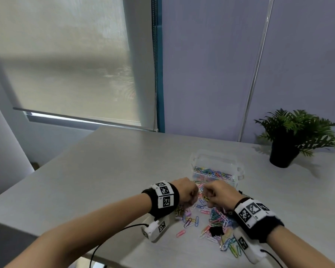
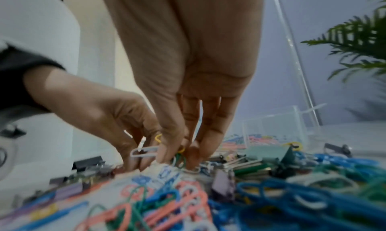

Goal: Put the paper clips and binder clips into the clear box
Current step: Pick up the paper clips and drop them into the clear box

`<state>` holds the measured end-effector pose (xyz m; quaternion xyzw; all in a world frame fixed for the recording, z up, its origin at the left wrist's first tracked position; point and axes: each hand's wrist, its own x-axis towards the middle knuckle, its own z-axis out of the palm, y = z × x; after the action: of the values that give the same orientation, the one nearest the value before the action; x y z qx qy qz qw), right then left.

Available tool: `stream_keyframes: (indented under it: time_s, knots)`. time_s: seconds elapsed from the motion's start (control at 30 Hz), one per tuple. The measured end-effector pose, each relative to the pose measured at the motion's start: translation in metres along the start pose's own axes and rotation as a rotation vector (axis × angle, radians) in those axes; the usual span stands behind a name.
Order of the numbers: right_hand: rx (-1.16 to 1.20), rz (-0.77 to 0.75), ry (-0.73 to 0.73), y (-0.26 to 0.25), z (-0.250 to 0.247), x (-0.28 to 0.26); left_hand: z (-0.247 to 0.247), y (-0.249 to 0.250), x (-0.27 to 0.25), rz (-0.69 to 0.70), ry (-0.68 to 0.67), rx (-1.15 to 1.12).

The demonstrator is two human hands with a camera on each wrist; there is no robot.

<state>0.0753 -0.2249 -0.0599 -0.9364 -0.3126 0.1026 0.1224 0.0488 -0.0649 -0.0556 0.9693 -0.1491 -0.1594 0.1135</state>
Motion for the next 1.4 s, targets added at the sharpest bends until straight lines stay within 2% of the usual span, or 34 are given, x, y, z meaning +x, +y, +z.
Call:
stream_keyframes:
  time_s: [0.07,0.2,0.27,0.37,0.53,0.7,0.83,0.97,1.13,1.2,1.4]
  knots:
    - [0.139,0.029,0.054,0.003,-0.005,-0.002,-0.004,-0.004,-0.001,0.013,0.021,-0.061]
    - [0.648,0.132,0.081,0.009,-0.015,-0.009,-0.012,-0.005,0.0,0.033,0.102,-0.083]
    - [0.762,0.155,0.102,0.013,-0.02,-0.009,-0.012,-0.005,0.001,0.034,0.106,-0.103]
    - [0.825,0.178,0.158,0.018,-0.029,-0.007,-0.005,-0.003,0.003,0.052,0.087,-0.109]
    - [0.841,0.231,0.333,0.03,-0.05,0.006,0.017,0.011,0.006,0.084,0.098,-0.037]
    - [0.633,0.289,0.486,0.04,-0.06,0.034,0.024,0.02,0.009,0.061,0.112,0.136]
    - [0.342,0.265,0.341,0.031,-0.059,0.038,0.022,0.026,0.006,0.022,0.099,0.237]
    - [0.218,0.12,0.261,0.012,-0.052,0.021,0.024,0.021,0.005,0.066,0.07,0.258]
    - [-0.027,-0.011,-0.077,-0.005,-0.031,-0.001,0.023,0.014,0.004,0.1,0.035,0.192]
    - [-0.075,-0.031,-0.12,-0.007,-0.019,-0.004,0.018,0.007,0.005,0.097,0.031,0.128]
    - [-0.084,-0.047,-0.152,-0.015,0.004,-0.006,-0.028,-0.011,0.014,0.031,0.143,-0.12]
